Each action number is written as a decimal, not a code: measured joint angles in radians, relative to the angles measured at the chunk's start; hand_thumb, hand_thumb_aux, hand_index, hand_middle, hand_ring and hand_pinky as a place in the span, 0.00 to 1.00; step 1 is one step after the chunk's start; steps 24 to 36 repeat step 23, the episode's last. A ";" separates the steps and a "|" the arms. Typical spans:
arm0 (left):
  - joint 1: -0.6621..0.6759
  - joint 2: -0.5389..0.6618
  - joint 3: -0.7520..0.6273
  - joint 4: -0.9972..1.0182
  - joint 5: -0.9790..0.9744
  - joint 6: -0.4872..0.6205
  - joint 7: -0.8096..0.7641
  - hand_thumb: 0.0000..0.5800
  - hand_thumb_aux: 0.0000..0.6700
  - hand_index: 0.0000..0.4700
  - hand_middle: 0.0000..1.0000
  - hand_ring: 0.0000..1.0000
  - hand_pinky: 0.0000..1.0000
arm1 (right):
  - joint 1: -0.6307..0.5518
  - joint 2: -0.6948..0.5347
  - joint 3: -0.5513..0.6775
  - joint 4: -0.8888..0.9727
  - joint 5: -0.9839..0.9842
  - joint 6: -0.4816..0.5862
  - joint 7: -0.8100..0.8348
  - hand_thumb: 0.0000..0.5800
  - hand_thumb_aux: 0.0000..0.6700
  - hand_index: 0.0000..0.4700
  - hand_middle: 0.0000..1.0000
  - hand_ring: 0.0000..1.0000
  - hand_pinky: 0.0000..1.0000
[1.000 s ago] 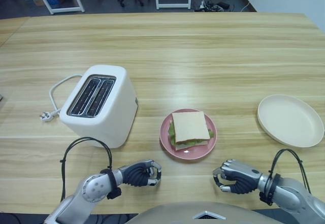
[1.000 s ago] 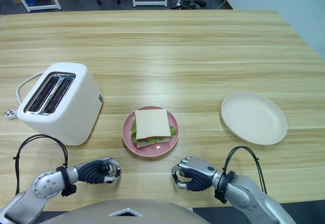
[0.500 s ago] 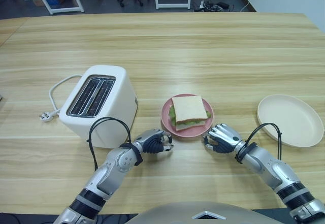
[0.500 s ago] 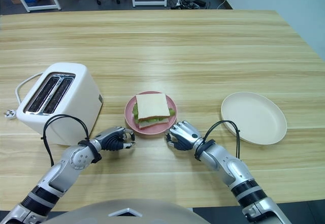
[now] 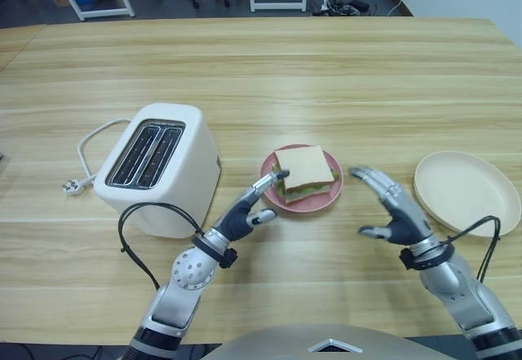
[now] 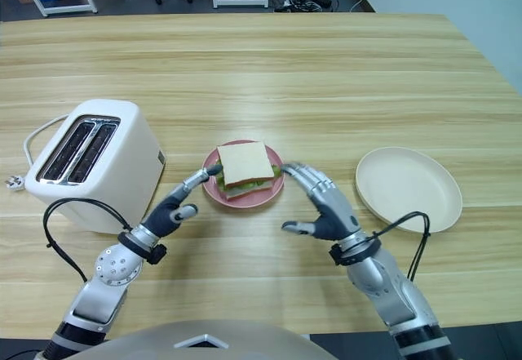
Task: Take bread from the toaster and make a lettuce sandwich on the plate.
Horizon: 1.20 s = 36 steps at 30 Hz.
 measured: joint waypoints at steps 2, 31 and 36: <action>-0.010 -0.084 0.031 -0.010 -0.085 0.011 0.044 0.00 0.00 0.00 0.00 0.00 0.00 | -0.005 0.076 -0.043 -0.033 0.145 0.045 0.009 0.00 0.00 0.00 0.00 0.00 0.00; -0.185 -0.322 0.203 0.389 -0.054 -0.137 0.250 0.00 0.00 0.00 0.00 0.00 0.00 | -0.161 0.355 -0.095 0.223 0.187 0.094 0.077 0.00 0.00 0.00 0.00 0.00 0.00; -0.185 -0.322 0.203 0.389 -0.054 -0.137 0.250 0.00 0.00 0.00 0.00 0.00 0.00 | -0.161 0.355 -0.095 0.223 0.187 0.094 0.077 0.00 0.00 0.00 0.00 0.00 0.00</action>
